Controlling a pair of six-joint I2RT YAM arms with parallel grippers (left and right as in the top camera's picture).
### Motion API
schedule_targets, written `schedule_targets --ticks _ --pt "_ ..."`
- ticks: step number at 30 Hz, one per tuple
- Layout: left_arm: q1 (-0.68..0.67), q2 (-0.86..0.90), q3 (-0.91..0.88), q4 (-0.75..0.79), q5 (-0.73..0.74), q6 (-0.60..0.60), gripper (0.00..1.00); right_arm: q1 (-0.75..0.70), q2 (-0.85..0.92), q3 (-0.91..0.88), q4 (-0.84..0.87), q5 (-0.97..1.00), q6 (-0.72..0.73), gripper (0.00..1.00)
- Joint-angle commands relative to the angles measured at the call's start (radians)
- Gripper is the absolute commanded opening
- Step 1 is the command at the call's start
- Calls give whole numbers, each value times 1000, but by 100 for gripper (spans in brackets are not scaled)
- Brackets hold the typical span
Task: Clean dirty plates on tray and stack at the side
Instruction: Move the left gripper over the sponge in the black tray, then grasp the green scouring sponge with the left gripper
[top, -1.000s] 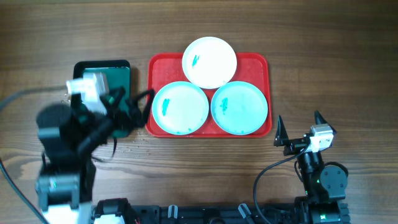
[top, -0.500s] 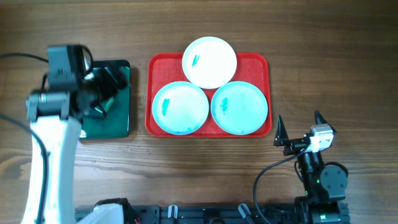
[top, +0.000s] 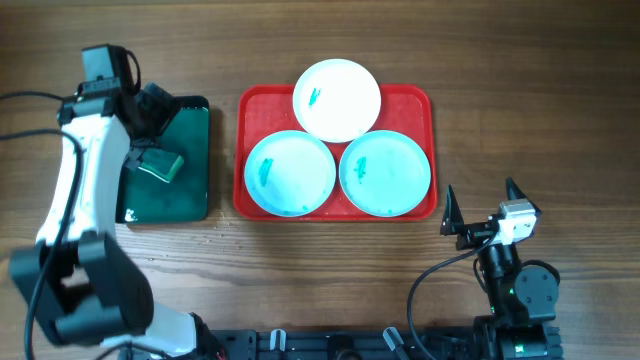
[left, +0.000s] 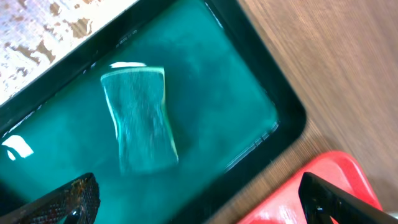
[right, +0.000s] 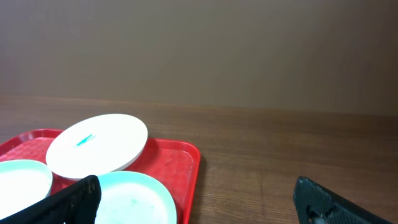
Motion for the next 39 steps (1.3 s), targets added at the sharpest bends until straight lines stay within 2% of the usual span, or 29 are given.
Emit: schedule_targets --ticks 1,6,23,28,33,35,36,37,38,39 --pt "13 97 14 40 -51 -21 100 4 -4 -3 2 6 -11 100" --pt "34 192 14 59 -85 -29 100 4 -4 -3 2 6 -12 100" --pt "86 293 13 99 -121 -28 100 4 -4 -3 2 6 -11 100" --pt "86 303 13 127 -157 -28 94 4 -4 -3 2 6 -11 100" --pt "86 365 13 141 -155 -28 93 4 -4 -3 2 6 -12 100" --pt "86 391 13 138 -155 -28 83 4 -4 -3 2 6 -11 100" --pt "86 402 13 136 -154 -28 68 4 -4 -3 2 6 -11 100" --pt "86 407 13 129 -151 -28 35 4 -4 -3 2 6 -12 100" --pt "86 407 13 128 -151 -28 20 4 -4 -3 2 6 -11 100" --pt "86 407 14 127 -148 -28 10 4 -4 -3 2 6 -11 100"
